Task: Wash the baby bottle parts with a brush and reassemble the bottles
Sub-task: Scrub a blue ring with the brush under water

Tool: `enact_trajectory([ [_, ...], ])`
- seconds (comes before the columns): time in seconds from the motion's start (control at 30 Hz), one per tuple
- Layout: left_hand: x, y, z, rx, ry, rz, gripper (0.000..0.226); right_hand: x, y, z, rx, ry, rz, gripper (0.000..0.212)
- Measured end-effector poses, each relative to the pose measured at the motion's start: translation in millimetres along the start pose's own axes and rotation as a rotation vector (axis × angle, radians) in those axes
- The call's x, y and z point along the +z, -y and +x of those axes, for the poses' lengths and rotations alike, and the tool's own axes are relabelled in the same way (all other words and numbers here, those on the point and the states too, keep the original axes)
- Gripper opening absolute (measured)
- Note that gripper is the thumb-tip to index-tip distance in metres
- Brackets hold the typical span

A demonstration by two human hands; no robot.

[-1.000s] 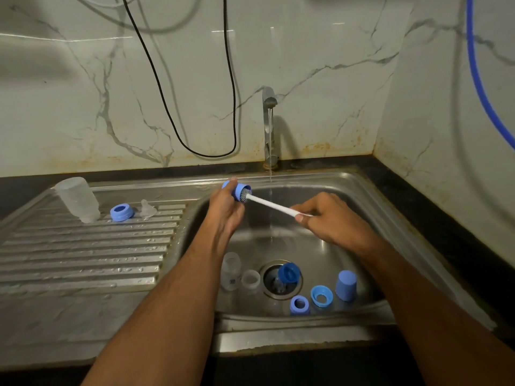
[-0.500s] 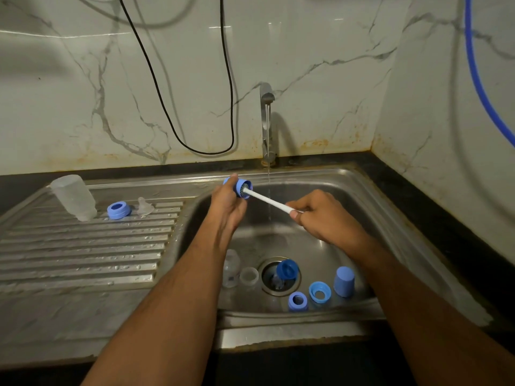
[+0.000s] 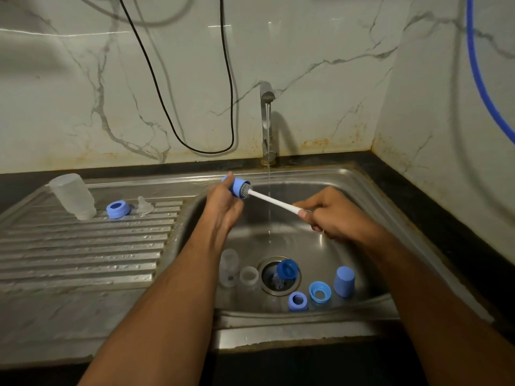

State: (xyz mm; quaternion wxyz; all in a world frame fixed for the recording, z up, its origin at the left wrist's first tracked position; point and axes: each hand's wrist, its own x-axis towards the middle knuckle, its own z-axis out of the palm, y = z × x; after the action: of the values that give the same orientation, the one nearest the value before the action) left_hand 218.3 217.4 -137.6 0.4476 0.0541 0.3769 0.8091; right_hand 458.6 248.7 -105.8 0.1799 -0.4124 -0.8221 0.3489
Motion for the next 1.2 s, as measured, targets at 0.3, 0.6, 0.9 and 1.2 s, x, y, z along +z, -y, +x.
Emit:
enact_trajectory([
  [0.3, -2, 1, -2, -0.054, 0.065, 0.082, 0.038, 16, 10, -4, -0.062, -0.114, -0.17, 0.027],
  [0.6, 0, -2, 0, -0.031, -0.02, 0.062, 0.02, 10, 10, -7, -0.001, -0.008, -0.057, 0.028],
  [0.9, 6, 4, -2, 0.012, -0.09, 0.095, 0.032, 16, 13, -5, 0.095, 0.045, 0.141, 0.027],
  [1.2, 8, 6, -5, 0.01, -0.078, 0.07, 0.03, 13, 12, -5, 0.103, 0.053, 0.199, 0.028],
])
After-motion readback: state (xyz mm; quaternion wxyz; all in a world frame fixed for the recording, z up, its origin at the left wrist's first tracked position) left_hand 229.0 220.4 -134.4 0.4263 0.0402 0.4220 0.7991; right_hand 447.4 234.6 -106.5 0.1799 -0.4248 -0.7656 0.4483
